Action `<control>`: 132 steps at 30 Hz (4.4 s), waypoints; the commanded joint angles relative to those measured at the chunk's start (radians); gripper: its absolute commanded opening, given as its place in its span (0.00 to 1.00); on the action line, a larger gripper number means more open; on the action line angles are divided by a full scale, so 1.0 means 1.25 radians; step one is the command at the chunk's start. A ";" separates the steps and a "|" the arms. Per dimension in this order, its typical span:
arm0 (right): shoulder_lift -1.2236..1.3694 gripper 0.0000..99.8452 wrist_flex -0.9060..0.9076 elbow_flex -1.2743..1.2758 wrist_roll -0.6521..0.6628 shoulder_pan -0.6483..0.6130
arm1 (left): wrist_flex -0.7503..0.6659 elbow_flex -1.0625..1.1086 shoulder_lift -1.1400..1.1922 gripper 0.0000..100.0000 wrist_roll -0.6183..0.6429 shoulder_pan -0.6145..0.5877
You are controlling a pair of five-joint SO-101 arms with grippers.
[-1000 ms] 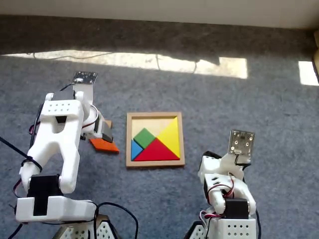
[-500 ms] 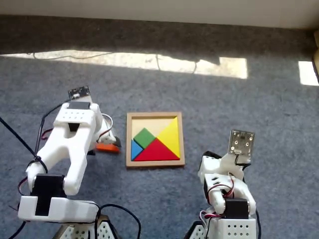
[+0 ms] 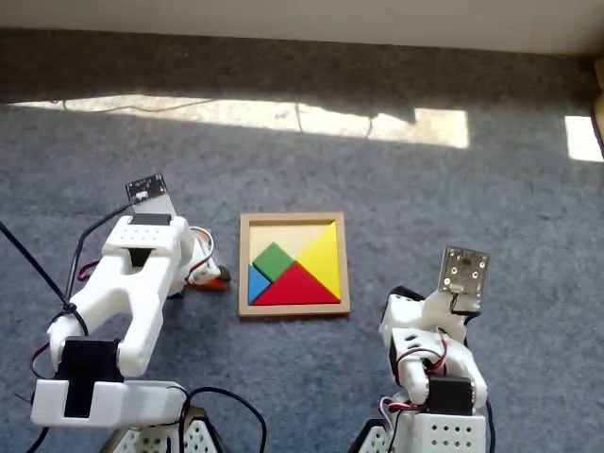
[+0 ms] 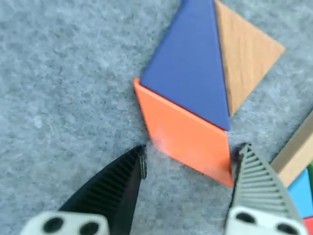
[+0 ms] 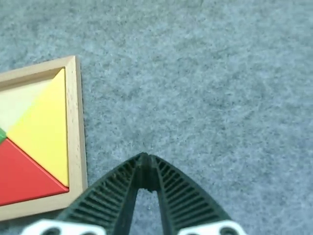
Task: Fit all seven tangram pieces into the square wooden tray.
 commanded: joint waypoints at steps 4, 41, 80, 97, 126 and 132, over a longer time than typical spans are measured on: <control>0.002 0.01 0.002 0.110 -0.006 0.009 | -0.005 0.003 -0.004 0.28 0.000 -0.015; 0.002 0.01 0.001 0.110 -0.006 0.010 | 0.241 0.029 -0.504 0.00 -0.103 -0.030; 0.002 0.01 0.002 0.110 -0.006 0.010 | 0.041 -0.198 0.062 0.27 -0.264 -0.211; 0.002 0.01 0.002 0.110 -0.006 0.010 | 0.103 -0.435 0.290 0.27 -0.259 -0.234; 0.002 0.01 0.002 0.110 -0.006 0.012 | 0.207 -0.427 0.067 0.01 -0.767 -0.139; 0.002 0.01 0.002 0.110 -0.006 0.012 | 0.223 -0.427 -0.012 0.01 -0.869 -0.060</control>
